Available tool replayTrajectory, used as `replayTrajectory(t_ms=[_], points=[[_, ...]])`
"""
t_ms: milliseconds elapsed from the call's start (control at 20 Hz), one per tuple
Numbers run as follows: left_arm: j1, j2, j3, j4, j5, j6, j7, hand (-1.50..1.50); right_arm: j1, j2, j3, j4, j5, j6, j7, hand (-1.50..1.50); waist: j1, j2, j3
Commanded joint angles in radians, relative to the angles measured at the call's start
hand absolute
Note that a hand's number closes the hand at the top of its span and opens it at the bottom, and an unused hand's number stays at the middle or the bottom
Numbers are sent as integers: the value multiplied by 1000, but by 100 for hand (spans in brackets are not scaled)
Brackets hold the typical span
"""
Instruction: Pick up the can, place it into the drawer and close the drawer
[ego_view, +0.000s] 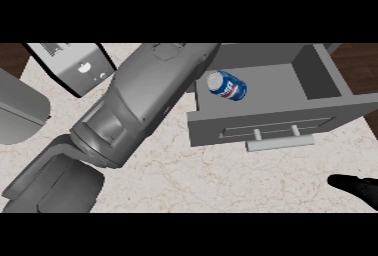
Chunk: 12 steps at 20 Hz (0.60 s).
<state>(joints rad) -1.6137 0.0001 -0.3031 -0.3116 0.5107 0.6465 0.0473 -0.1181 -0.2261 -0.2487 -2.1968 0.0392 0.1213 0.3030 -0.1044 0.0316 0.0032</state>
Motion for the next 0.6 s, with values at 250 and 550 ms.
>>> replayTrajectory(t_ms=[250,550], points=[[-12,0,24,-14,98,10,-28,-150,-65,-82,137,124,290,15,-138,-150,17,6,0],[-5,0,27,8,95,-16,-85,-150,-161,-117,221,289,490,-38,-186,-150,66,-2,-1]])
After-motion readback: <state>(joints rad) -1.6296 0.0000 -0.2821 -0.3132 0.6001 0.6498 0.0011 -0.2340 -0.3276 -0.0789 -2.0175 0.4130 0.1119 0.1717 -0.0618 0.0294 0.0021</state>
